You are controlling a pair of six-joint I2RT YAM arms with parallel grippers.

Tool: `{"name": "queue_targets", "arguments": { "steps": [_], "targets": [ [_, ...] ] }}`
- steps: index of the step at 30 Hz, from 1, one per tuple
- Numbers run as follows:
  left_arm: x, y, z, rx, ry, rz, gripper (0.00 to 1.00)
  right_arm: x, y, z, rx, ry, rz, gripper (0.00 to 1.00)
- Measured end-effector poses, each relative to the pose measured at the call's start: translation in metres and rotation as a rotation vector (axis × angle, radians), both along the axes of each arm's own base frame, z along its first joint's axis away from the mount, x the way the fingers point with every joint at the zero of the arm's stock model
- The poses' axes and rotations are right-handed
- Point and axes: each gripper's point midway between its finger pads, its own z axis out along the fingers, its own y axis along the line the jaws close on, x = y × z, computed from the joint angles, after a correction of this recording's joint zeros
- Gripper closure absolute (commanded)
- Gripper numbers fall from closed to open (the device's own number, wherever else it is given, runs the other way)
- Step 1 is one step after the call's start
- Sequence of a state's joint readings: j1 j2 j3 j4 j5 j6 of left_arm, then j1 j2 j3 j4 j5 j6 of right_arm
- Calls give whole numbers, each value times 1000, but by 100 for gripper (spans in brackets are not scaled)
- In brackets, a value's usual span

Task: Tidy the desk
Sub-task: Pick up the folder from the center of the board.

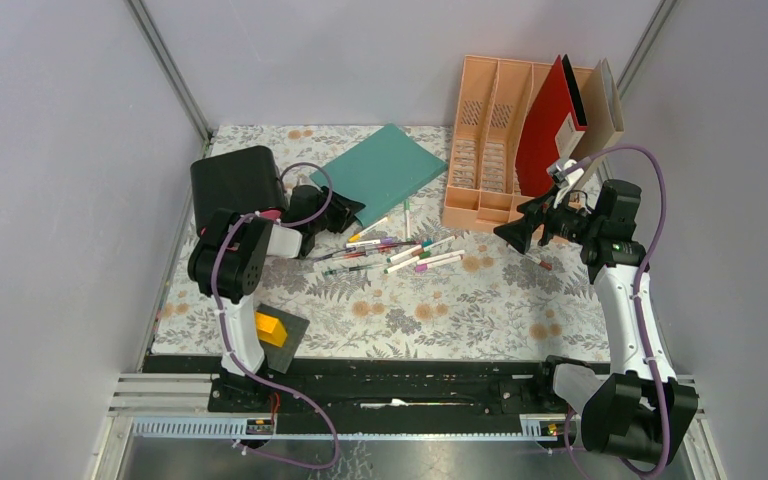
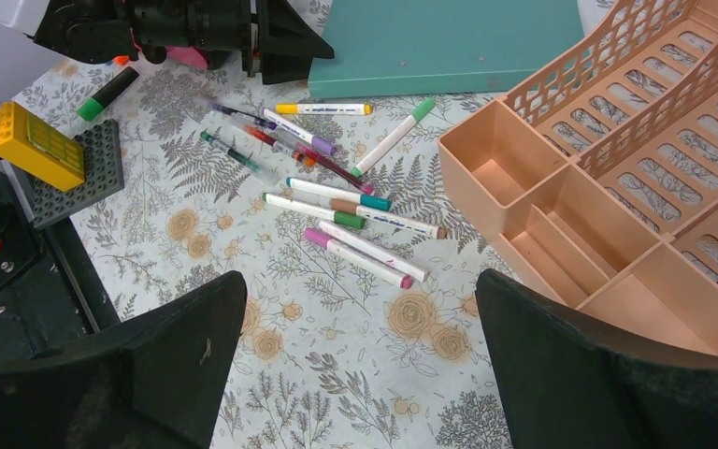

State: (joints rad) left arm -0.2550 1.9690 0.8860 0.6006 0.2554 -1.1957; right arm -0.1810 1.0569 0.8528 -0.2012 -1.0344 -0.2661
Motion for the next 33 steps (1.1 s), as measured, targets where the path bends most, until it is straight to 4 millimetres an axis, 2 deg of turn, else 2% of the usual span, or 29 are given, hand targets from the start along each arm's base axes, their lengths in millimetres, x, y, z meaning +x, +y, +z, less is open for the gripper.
{"name": "queue_targets", "arguments": {
  "steps": [2, 3, 6, 17, 20, 23, 26, 28, 33],
  "targets": [
    [3, -1, 5, -27, -13, 12, 68, 0, 0, 0, 1, 0, 1, 0],
    [5, -2, 8, -38, -19, 16, 74, 0, 0, 0, 1, 0, 2, 0],
    [8, -2, 12, -62, -30, 27, 100, -1, 1, 0, 3, 0, 5, 0],
    [9, -5, 26, -99, -52, 19, 100, -2, 2, 1, 9, -1, 16, 0],
    [9, -5, 47, -97, -95, 13, 100, -4, 6, 1, 17, 2, 34, 0],
    [10, -3, 81, -102, -170, 11, 100, -5, 12, -1, 25, 20, 57, 0],
    [10, 1, 113, -114, -239, 21, 100, -7, 27, -5, 46, 64, 105, 0],
    [10, 4, 127, -124, -265, 32, 100, -7, 42, -5, 65, 99, 149, 0],
    [11, 6, 136, -150, -267, 49, 100, 2, 87, 2, 50, 137, 263, 0]
  ]
}}
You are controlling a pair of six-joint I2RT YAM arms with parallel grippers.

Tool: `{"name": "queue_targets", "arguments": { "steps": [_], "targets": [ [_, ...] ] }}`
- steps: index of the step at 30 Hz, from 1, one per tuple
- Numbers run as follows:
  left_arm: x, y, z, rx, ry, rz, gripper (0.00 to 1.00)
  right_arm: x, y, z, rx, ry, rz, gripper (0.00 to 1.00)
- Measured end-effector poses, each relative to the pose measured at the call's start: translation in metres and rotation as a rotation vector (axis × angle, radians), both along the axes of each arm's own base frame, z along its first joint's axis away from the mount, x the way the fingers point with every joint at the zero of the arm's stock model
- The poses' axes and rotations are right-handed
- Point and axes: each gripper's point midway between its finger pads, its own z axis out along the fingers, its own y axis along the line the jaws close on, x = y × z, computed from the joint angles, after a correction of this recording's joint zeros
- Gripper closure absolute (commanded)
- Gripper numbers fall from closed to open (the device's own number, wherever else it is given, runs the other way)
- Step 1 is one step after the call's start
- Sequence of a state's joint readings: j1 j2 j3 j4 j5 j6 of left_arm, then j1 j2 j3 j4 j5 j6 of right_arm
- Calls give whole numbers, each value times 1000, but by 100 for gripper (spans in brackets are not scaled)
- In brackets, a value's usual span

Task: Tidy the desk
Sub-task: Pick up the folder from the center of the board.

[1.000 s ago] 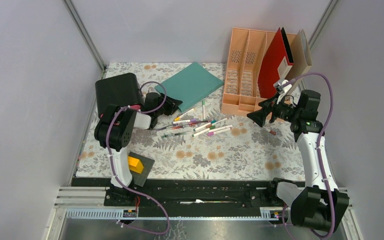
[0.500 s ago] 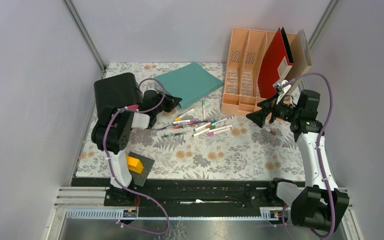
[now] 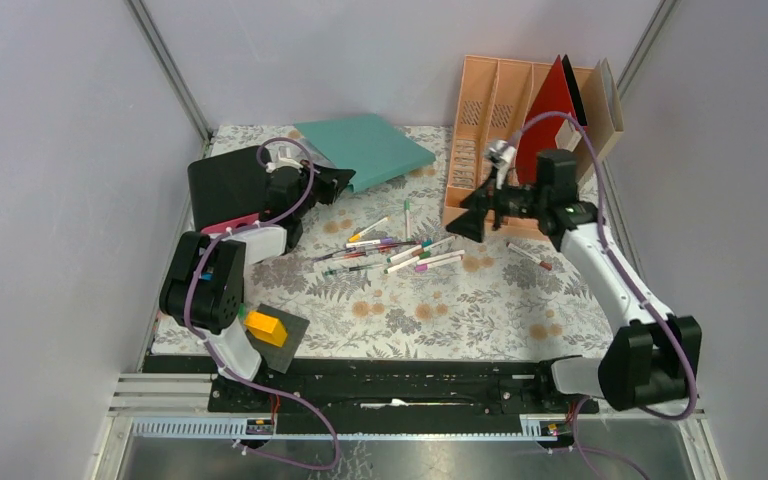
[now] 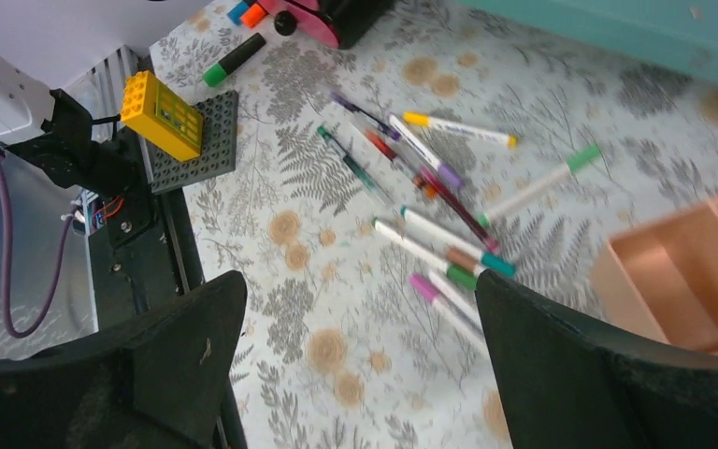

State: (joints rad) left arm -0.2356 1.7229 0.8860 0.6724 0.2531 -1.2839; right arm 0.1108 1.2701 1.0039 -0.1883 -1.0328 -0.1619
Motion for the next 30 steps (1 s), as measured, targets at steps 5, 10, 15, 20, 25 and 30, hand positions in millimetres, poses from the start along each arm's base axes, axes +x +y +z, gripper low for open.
{"name": "queue_targets", "arguments": {
  "steps": [5, 10, 15, 20, 25, 30],
  "targets": [
    [-4, 1, 6, -14, 15, 4, 100, 22, 49, 10, -47, -37, 72, 0],
    [-6, 3, 22, -37, -6, 10, 100, 68, 69, -6, 31, 143, -67, 0],
    [-7, 6, 25, -73, -6, 20, 100, 98, 91, -37, 95, 436, -262, 0],
    [-12, 9, 16, -104, 19, 30, 100, 120, 101, -52, 168, 655, -504, 0],
    [-17, 10, 10, -129, 35, 32, 100, 148, 105, -58, 249, 757, -674, 0],
    [-20, 9, 11, -146, 20, 22, 100, 173, 117, -73, 277, 823, -751, 0]
  ]
}}
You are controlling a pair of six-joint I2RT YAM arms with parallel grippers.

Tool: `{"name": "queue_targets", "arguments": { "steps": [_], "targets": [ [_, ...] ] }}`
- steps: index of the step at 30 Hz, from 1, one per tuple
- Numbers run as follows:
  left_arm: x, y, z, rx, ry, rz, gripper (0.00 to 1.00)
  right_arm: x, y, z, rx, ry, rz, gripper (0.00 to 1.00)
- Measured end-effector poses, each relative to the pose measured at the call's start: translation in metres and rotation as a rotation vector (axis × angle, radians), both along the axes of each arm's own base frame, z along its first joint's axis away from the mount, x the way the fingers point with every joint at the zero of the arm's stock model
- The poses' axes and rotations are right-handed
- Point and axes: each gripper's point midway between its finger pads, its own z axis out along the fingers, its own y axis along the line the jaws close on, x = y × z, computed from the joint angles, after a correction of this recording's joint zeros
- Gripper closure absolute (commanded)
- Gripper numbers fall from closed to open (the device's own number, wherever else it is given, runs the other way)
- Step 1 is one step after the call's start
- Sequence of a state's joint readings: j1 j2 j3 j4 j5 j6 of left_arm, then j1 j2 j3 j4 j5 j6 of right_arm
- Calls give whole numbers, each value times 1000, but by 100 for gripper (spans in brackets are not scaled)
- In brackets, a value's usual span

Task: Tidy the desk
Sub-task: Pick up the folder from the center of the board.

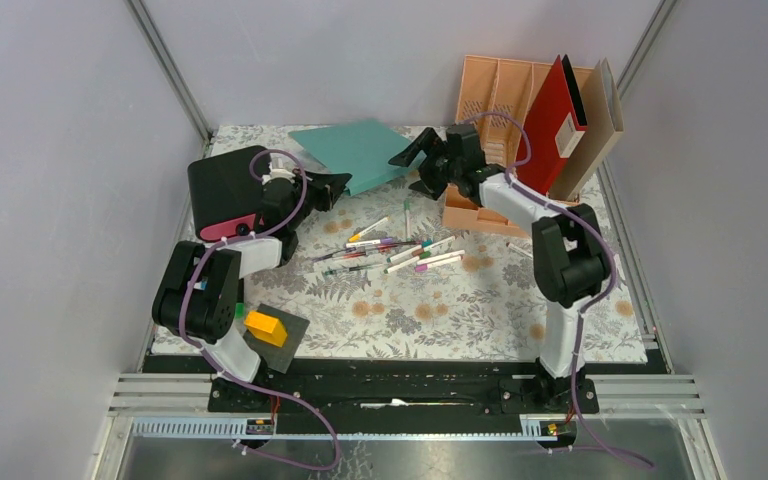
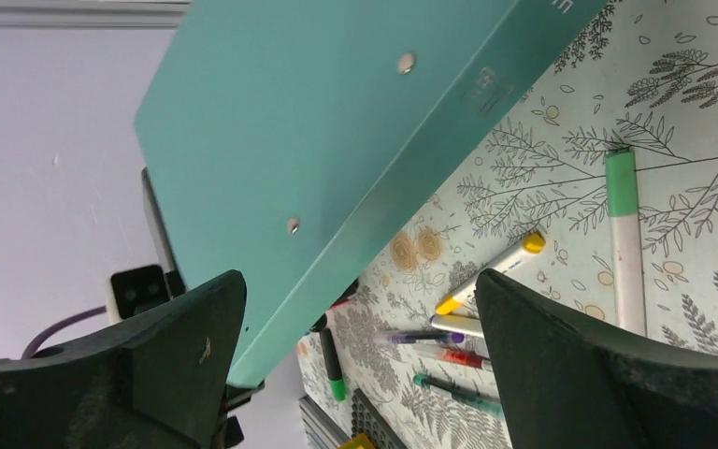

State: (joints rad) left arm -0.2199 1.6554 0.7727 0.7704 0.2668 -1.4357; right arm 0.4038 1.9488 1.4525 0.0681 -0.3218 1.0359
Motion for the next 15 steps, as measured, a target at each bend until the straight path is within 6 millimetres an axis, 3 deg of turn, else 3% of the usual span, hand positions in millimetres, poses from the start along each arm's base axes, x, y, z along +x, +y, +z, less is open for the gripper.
{"name": "queue_targets", "arguments": {
  "steps": [7, 12, 15],
  "targets": [
    [-6, -2, 6, -32, -21, -16, 100, 9, 19, -30, -5, 84, -15, 0],
    [-15, -4, 11, -58, -32, -38, 100, 22, 29, -30, 14, 83, -20, 3],
    [-23, -7, 13, -75, -37, -71, 100, 27, 33, -29, 25, 79, -19, 12]
  ]
}}
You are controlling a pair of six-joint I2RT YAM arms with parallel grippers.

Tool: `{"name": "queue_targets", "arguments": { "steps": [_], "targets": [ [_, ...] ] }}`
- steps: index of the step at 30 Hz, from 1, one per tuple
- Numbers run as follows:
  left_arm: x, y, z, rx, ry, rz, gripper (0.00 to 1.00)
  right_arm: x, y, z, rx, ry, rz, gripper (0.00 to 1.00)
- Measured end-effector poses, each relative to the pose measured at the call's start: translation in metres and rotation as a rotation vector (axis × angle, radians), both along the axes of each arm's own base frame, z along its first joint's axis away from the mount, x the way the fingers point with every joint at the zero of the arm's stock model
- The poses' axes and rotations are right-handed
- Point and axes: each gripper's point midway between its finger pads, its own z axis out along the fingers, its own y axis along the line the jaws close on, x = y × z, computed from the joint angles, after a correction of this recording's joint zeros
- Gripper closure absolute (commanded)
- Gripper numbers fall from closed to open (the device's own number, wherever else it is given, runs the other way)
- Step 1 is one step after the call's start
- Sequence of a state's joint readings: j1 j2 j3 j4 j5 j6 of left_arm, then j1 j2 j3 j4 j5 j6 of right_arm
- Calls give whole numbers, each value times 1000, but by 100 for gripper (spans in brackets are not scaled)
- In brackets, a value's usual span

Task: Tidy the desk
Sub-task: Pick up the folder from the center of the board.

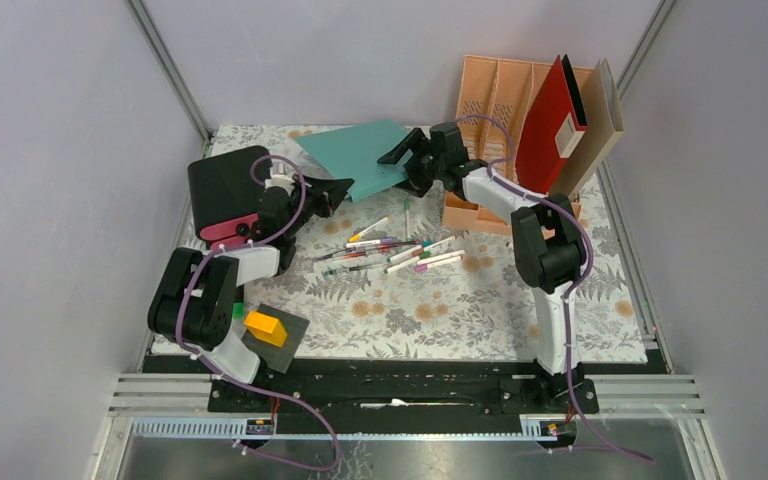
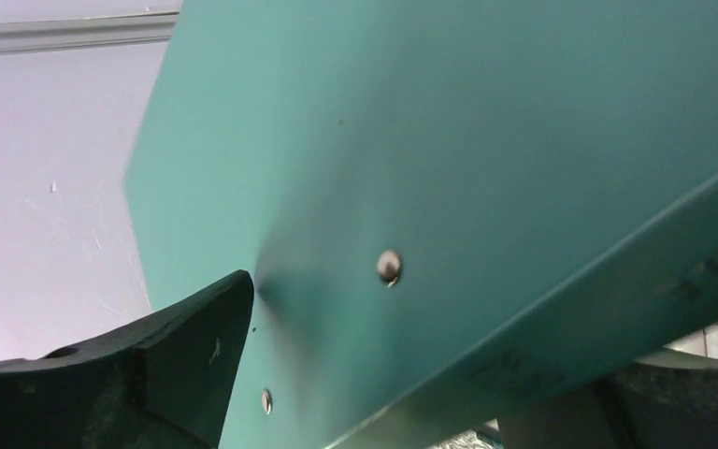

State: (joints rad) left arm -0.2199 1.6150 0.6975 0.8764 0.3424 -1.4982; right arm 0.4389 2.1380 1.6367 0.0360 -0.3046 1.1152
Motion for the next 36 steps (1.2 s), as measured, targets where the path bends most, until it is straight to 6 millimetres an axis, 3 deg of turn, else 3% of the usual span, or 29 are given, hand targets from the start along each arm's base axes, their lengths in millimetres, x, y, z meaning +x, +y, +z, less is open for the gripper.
{"name": "queue_targets", "arguments": {
  "steps": [7, 12, 14, 15, 23, 27, 33, 36],
  "targets": [
    [-17, -8, -1, -6, -10, -78, 100, 4, 9, 4, 43, -15, 27, 50],
    [-31, -14, -4, -1, -9, -140, 100, 5, 16, 18, 96, -48, 52, 86],
    [-40, -20, -12, 13, 4, -183, 100, 6, 19, 27, 121, -59, 59, 96],
    [-44, -22, -15, 18, 10, -198, 99, 6, 21, 32, 129, -75, 73, 98],
    [-69, -28, -12, 82, -43, -297, 46, -3, 25, 51, 92, -174, 173, 100],
    [-84, -28, 3, 145, -117, -334, 25, -10, 22, 72, 41, -274, 237, 100],
    [-112, -17, 39, 305, -292, -329, 9, -37, 13, 129, -45, -498, 379, 100],
    [-129, -8, 61, 398, -412, -302, 3, -60, 8, 164, -64, -631, 470, 100]
  ]
}}
